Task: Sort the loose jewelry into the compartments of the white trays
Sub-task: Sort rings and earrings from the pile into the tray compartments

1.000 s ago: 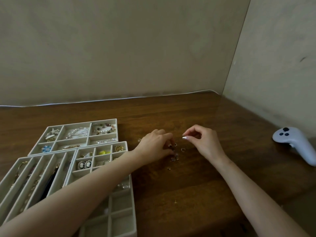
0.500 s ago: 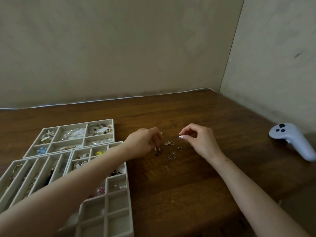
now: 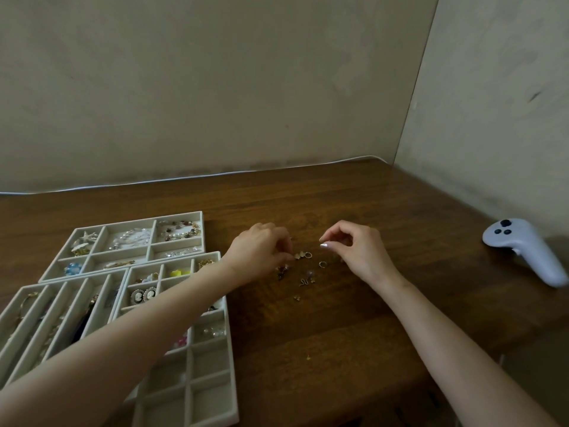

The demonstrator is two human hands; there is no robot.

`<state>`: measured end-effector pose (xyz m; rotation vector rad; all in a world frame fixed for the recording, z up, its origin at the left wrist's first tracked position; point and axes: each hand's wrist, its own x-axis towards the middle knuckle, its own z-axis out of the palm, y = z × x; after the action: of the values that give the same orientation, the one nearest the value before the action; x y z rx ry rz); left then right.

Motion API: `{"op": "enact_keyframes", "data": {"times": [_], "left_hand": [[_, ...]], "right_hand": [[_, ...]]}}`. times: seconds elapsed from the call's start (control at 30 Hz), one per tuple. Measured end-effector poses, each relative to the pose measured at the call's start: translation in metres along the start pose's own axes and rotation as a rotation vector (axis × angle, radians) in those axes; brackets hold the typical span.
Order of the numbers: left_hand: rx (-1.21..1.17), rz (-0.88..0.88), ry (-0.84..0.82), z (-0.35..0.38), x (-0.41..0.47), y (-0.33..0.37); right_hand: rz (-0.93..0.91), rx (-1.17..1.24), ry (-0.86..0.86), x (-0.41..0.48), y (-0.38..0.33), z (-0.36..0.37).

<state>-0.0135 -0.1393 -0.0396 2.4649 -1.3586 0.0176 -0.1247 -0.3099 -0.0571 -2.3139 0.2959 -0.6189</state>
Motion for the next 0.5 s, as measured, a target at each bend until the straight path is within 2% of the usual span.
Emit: {"op": "enact_keyframes", "data": {"times": [0.1,0.23,0.3,0.5], "left_hand": [[-0.022,-0.07,0.059,-0.009,0.003,-0.002],[0.022,-0.151,-0.138,-0.017,0.001,-0.007],[0.046,-0.152,-0.184,-0.014,-0.001,-0.005],[0.072,-0.103,-0.128,-0.006,-0.001,-0.003]], "right_hand": [[-0.005,0.001,-0.011,0.0,0.001,0.0],[-0.006,0.01,-0.027,0.001,0.003,0.001],[-0.011,0.026,-0.037,0.001,0.003,0.001],[-0.013,0.018,-0.048,0.001,0.004,0.001]]}}
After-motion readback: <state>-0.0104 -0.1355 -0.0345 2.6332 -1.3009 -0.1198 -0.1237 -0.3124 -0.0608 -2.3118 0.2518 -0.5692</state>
